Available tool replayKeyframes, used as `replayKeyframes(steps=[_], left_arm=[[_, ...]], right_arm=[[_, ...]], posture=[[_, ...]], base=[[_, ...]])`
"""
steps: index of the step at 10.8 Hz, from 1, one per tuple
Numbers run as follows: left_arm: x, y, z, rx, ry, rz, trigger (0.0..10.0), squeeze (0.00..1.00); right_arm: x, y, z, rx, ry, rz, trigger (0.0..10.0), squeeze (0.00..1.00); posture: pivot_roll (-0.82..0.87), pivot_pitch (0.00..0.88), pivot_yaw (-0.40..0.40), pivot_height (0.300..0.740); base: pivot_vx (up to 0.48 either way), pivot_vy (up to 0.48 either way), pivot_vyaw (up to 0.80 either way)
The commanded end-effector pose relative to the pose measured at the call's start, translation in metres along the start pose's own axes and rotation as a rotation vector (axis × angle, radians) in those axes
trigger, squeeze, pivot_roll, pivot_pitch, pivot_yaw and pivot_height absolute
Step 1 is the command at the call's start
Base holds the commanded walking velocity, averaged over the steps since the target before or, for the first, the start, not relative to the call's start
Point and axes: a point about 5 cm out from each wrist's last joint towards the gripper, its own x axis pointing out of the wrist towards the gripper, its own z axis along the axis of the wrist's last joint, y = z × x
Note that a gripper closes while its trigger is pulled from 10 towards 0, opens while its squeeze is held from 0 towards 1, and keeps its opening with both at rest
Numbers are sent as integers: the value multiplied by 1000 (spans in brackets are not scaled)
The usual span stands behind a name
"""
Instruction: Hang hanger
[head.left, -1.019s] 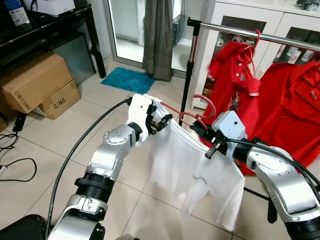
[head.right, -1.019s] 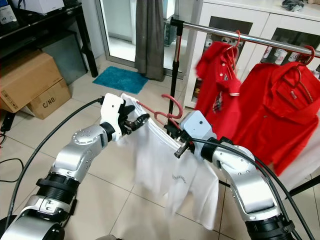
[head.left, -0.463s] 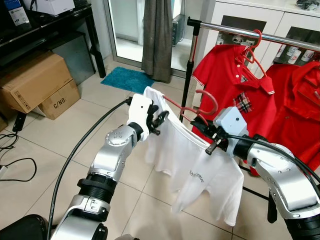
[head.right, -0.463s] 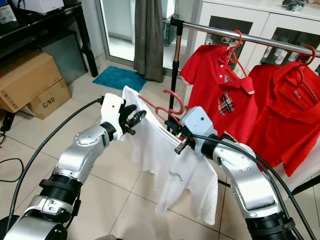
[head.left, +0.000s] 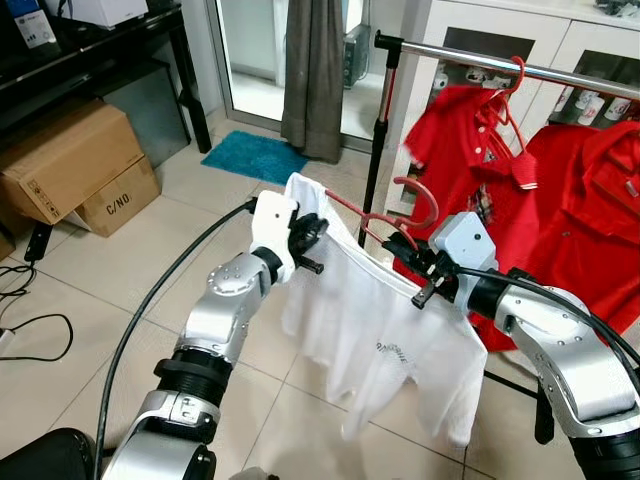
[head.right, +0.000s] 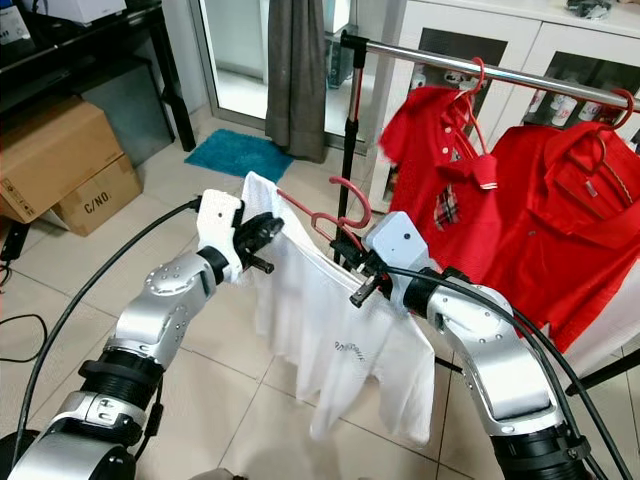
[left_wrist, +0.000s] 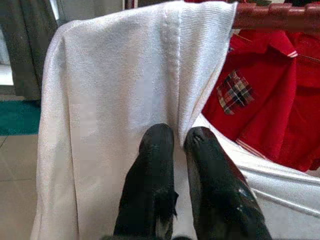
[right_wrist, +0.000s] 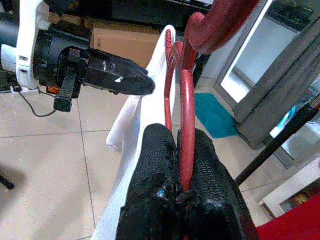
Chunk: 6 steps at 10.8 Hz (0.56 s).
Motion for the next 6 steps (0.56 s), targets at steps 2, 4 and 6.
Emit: replayKeyframes(steps=[2,4,6], left_arm=[[-2,9,5,-16,-36,20,0,0],[-12,14,16,-53,-112,10,0,0],[-33,35,39,71,-122,44,0,0]], right_arm=[[-5,-4,12,-9,-52,-19,0,0],[-8,-12,-3,-75,73,-71,0,0],[-19,-5,-25,-135,203,29,0,0]], posture=[[-149,10,7,740],[-155,6,11,740],[-155,0,11,740]], base=[[0,0,0],[0,0,0],[0,0,0]])
